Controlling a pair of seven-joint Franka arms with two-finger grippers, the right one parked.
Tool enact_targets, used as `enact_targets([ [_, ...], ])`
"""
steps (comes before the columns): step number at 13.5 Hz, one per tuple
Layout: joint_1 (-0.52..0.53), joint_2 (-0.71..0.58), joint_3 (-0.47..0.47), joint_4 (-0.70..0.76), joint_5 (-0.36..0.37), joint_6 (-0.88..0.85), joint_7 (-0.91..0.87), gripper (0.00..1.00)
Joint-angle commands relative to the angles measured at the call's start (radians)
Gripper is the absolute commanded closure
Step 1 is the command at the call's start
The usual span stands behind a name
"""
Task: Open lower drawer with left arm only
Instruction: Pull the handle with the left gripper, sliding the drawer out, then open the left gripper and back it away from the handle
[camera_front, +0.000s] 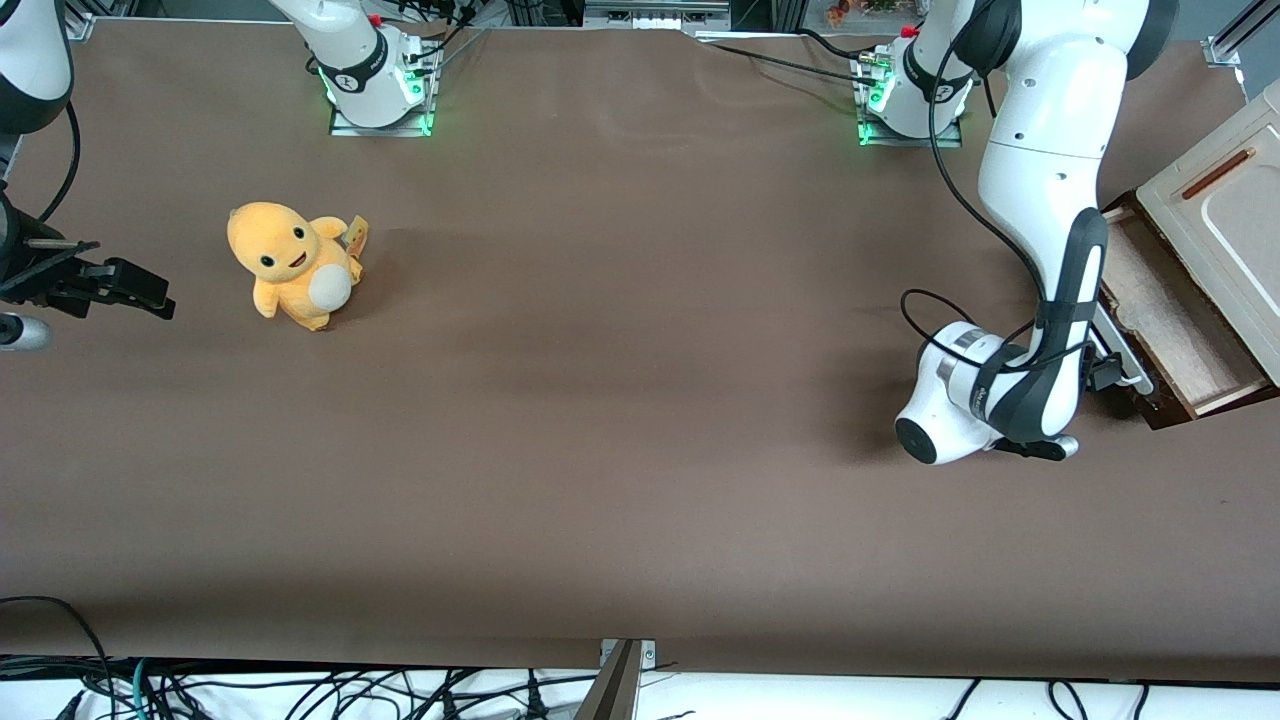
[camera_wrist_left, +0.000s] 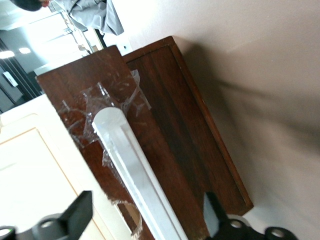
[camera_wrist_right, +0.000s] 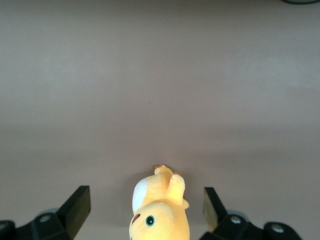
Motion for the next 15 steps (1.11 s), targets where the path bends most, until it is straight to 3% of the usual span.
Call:
enact_targets([
  [1, -0.003, -0.005, 0.004, 0.078, -0.073, -0.027, 0.03, 0.0],
  [7, 0.009, -0.07, -0.008, 0.144, -0.287, -0.024, 0.113, 0.0],
  [11, 0.064, -0.12, -0.005, 0.269, -0.6, -0.019, 0.139, 0.0],
  [15, 0.13, -0.209, -0.004, 0.273, -0.838, 0.067, 0.141, 0.0],
])
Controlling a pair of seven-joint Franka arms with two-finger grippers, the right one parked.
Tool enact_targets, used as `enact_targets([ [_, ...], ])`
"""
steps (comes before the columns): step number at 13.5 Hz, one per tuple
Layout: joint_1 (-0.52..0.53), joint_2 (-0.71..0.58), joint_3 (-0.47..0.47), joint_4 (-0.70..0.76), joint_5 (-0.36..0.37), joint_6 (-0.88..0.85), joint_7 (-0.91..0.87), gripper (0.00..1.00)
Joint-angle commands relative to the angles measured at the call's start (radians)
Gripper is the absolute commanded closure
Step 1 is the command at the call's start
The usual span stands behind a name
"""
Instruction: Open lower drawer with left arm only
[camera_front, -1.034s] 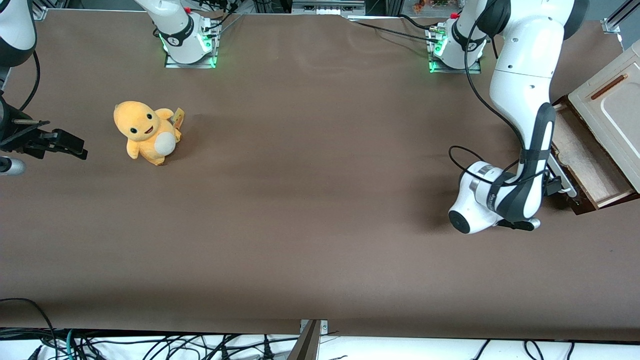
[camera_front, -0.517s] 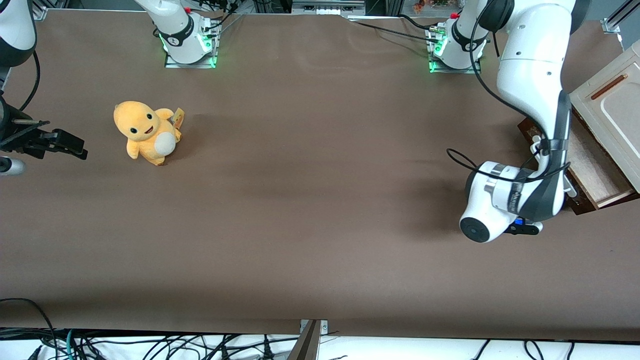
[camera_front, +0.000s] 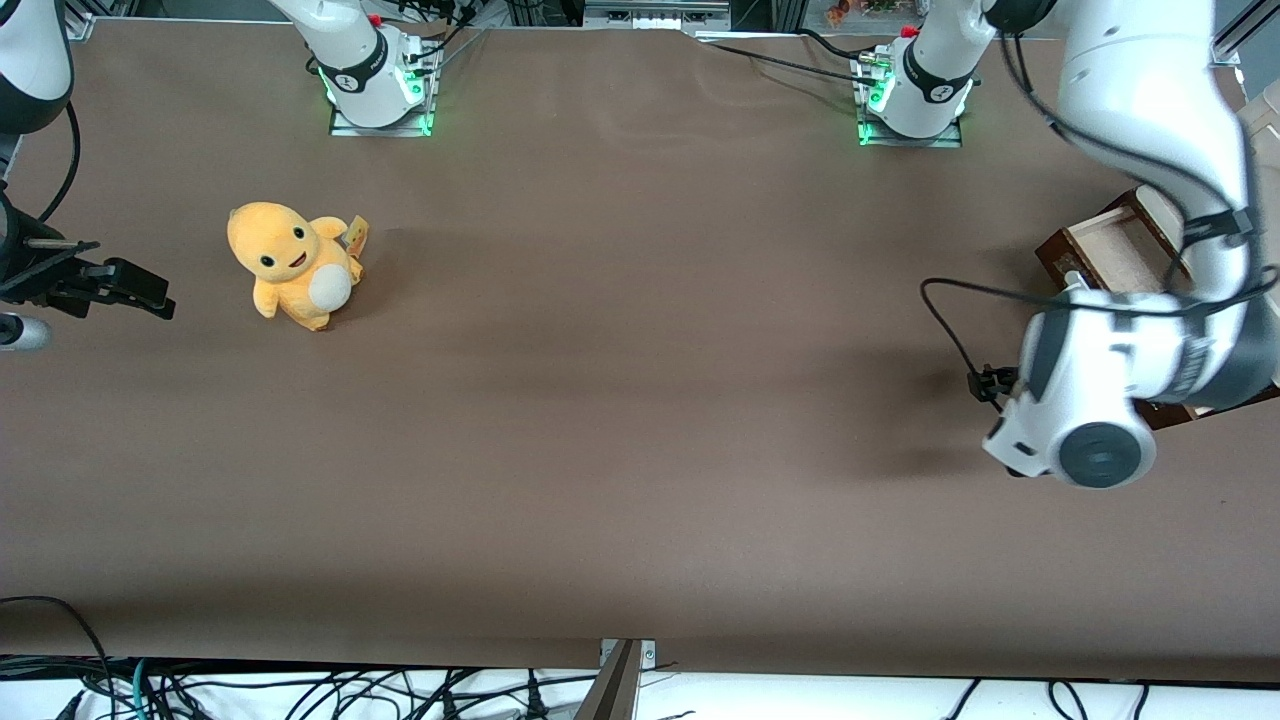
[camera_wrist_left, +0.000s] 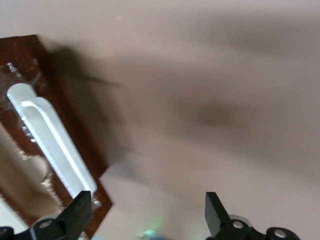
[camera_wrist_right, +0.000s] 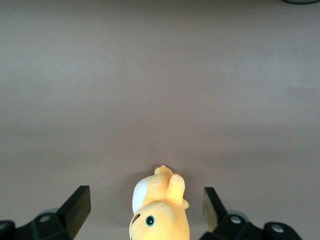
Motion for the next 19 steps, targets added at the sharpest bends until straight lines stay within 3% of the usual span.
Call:
enact_targets([
  [1, 0.056, -0.069, -0.006, -0.005, -0.139, 0.051, 0.033, 0.0],
  [4, 0.087, -0.153, -0.001, -0.045, -0.197, 0.097, 0.168, 0.0],
  [7, 0.093, -0.317, 0.009, -0.239, -0.214, 0.235, 0.276, 0.0],
  [10, 0.09, -0.446, 0.009, -0.349, -0.214, 0.263, 0.291, 0.0],
  [14, 0.088, -0.572, 0.009, -0.427, -0.199, 0.271, 0.313, 0.0],
  [19, 0.087, -0.661, 0.002, -0.458, -0.196, 0.263, 0.474, 0.0],
])
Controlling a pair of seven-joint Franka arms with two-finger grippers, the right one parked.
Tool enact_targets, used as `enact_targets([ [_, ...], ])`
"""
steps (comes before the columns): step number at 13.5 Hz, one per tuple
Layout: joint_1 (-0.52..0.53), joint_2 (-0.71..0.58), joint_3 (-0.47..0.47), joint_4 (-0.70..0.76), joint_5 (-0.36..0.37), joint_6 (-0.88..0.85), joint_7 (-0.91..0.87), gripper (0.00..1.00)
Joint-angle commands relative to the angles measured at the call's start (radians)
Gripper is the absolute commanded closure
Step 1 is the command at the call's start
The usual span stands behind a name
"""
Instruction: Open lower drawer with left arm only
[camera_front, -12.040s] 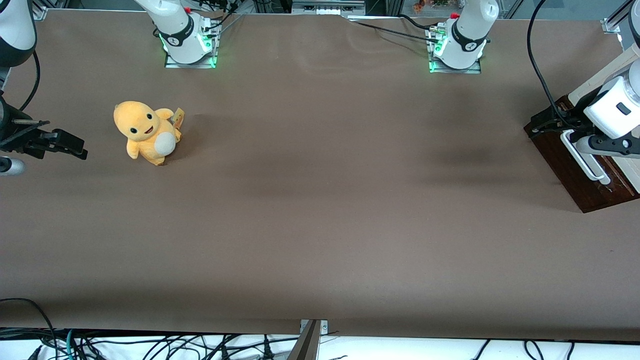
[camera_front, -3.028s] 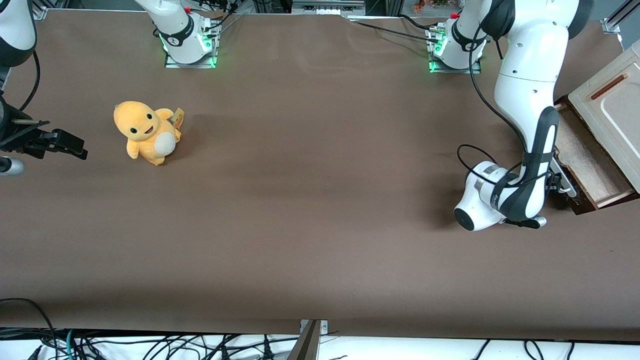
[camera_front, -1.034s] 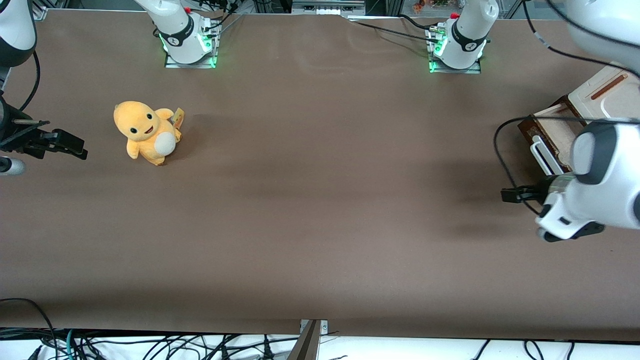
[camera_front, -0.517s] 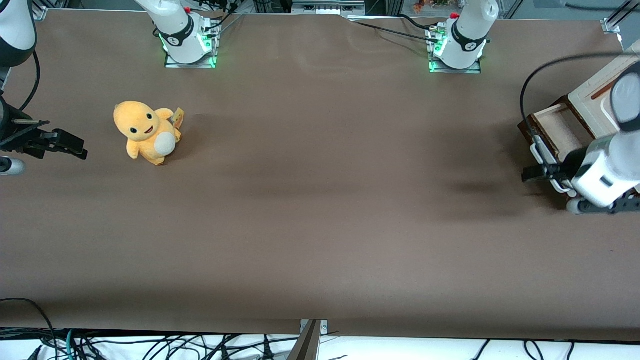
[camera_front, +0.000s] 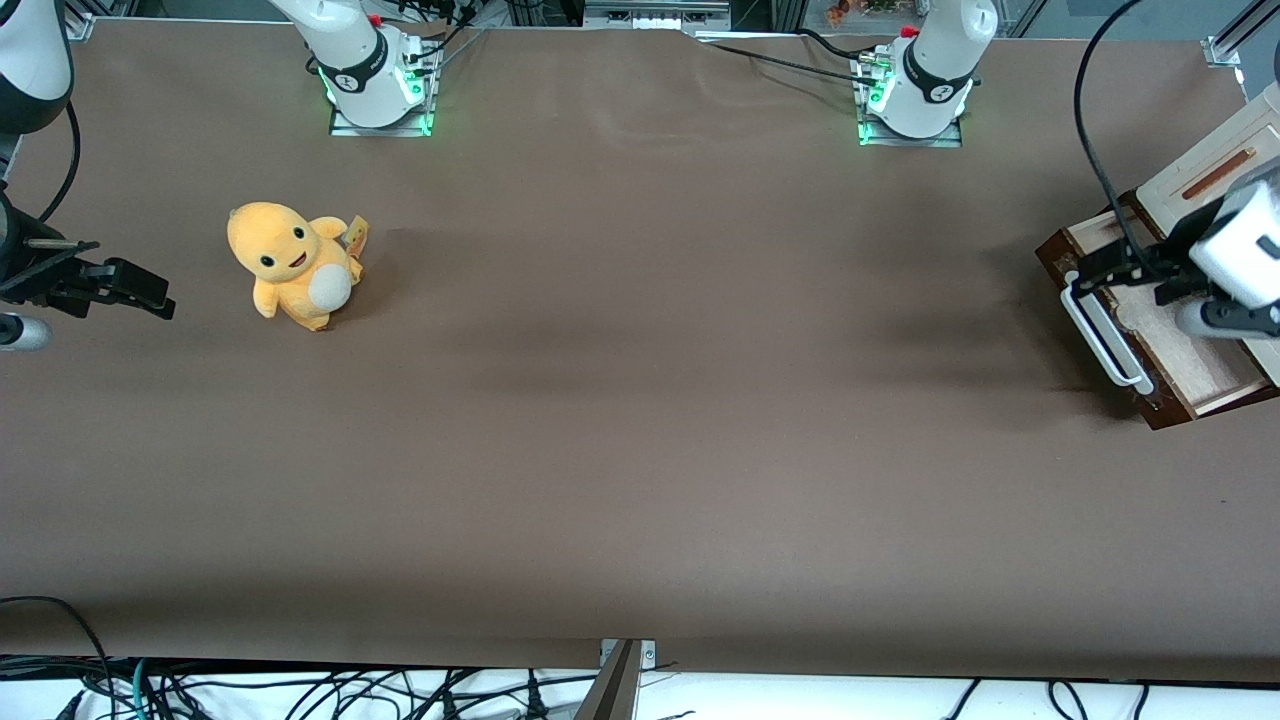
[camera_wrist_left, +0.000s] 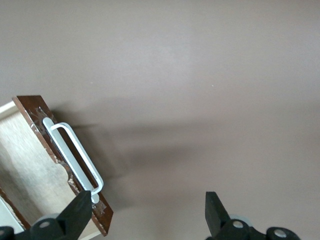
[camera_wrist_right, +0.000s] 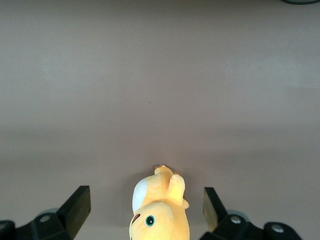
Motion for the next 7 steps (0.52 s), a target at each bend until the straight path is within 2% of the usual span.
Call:
enact_targets([
  [1, -0.003, -0.064, -0.004, -0.048, -0.007, 0.007, 0.056, 0.0],
  [3, -0.007, -0.066, -0.005, -0.048, 0.071, -0.059, 0.089, 0.0],
  [7, -0.011, -0.072, -0.005, -0.056, 0.07, -0.061, 0.103, 0.0],
])
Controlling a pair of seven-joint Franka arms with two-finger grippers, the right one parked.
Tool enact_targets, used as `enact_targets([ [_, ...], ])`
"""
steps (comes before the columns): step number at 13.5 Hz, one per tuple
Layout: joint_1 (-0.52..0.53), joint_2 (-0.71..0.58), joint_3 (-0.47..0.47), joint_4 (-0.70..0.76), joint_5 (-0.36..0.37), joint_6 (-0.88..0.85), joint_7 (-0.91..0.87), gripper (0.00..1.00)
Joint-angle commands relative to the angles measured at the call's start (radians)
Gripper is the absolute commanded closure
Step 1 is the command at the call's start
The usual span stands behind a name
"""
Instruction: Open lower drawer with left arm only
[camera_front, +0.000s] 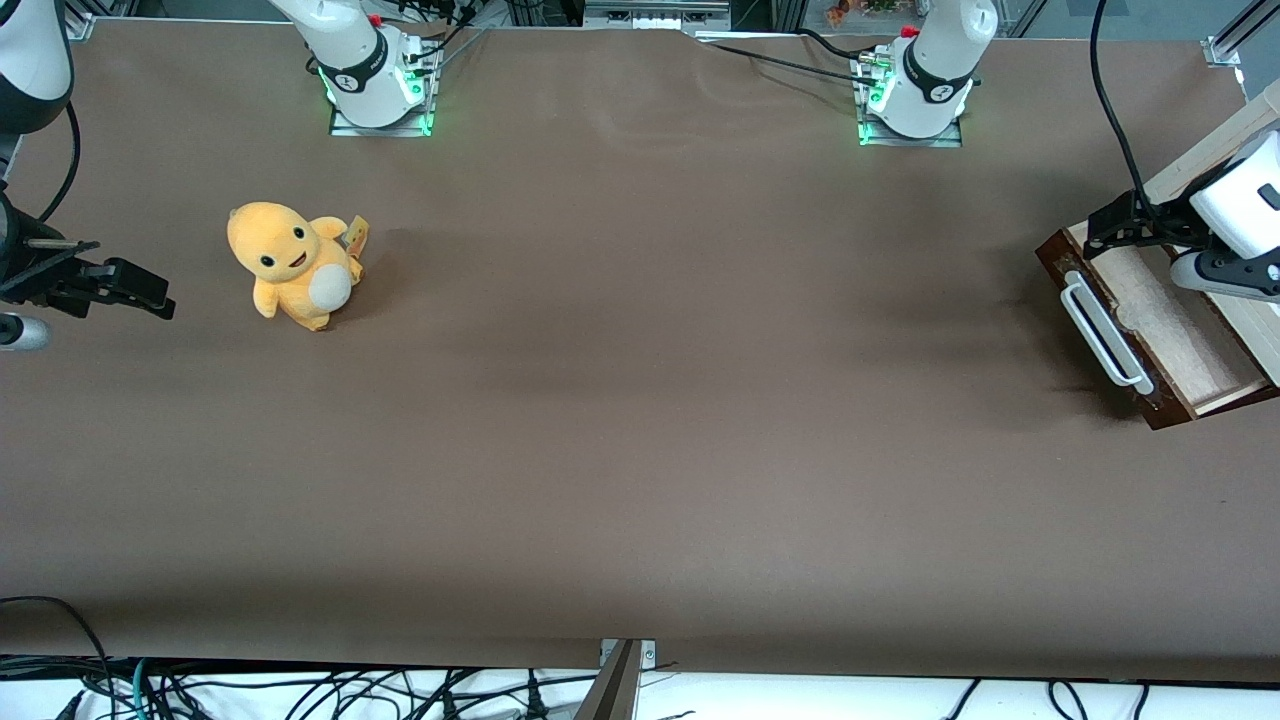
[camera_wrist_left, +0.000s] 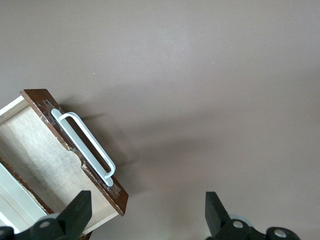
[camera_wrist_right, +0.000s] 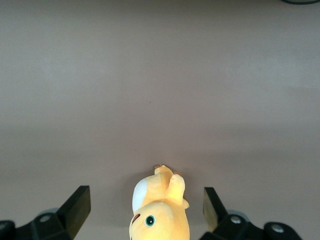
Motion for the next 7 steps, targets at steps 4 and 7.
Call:
enact_targets([
  [4, -0.008, -0.02, -0.003, -0.027, 0.02, -0.001, 0.026, 0.0],
  [7, -0.008, -0.019, -0.003, -0.027, 0.019, -0.001, 0.026, 0.0],
])
